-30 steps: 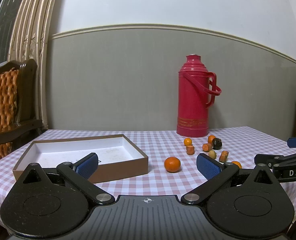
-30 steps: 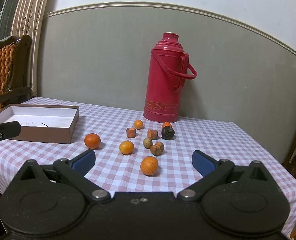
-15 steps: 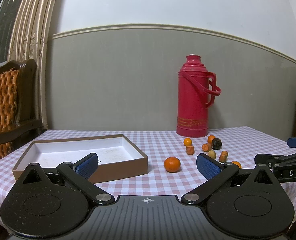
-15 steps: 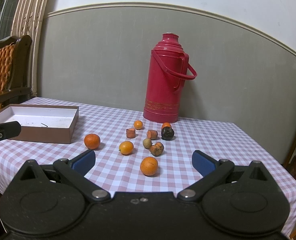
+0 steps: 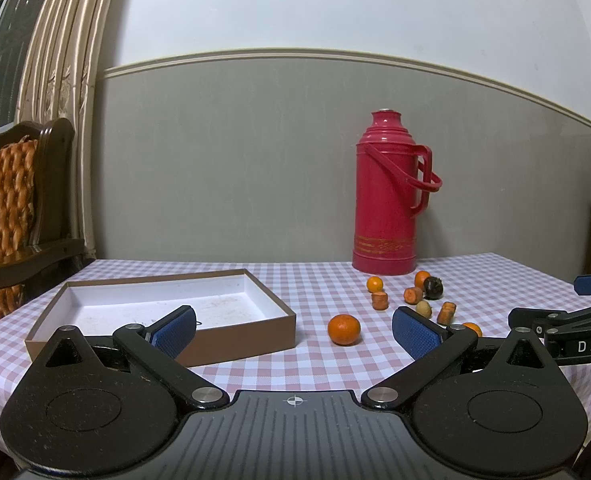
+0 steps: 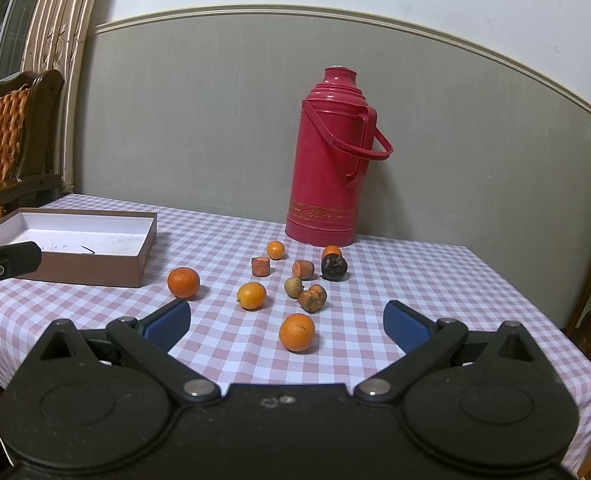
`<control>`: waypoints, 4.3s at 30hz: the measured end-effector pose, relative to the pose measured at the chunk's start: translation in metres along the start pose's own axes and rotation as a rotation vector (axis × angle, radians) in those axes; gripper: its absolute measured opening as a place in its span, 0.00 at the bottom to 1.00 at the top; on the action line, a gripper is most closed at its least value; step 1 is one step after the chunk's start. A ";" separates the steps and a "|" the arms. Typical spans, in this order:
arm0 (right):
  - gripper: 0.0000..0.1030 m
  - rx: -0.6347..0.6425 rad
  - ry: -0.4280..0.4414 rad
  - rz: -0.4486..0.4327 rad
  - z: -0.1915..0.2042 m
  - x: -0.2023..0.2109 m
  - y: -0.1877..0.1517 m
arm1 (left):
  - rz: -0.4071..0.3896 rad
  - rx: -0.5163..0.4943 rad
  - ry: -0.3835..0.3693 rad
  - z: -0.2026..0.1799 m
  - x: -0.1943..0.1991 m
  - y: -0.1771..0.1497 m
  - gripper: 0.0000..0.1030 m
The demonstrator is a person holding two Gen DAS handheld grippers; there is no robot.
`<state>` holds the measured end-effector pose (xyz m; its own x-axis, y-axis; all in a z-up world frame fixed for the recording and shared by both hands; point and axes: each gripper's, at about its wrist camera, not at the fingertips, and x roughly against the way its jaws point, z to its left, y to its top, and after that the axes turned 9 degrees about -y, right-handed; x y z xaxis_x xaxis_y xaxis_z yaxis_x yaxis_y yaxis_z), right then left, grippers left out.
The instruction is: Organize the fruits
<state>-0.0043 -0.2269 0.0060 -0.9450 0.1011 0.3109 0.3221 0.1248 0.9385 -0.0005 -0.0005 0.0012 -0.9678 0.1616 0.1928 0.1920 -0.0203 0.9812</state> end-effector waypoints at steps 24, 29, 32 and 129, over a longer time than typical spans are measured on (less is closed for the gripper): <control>0.94 0.003 -0.001 -0.001 -0.001 0.001 0.002 | 0.002 -0.002 -0.001 -0.001 0.000 0.000 1.00; 0.94 0.006 -0.001 -0.001 -0.002 0.001 0.002 | 0.002 -0.004 -0.001 -0.001 0.000 0.000 1.00; 0.94 0.007 -0.001 -0.001 -0.001 0.001 0.001 | 0.001 -0.004 -0.001 -0.001 0.000 0.000 1.00; 0.26 0.075 0.057 0.126 0.014 -0.114 -0.001 | 0.276 -0.022 -0.045 -0.023 -0.143 -0.015 0.39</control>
<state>0.1039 -0.2245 -0.0326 -0.8980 0.0649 0.4352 0.4393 0.1880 0.8784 0.1315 -0.0461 -0.0408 -0.8714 0.1902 0.4522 0.4430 -0.0910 0.8919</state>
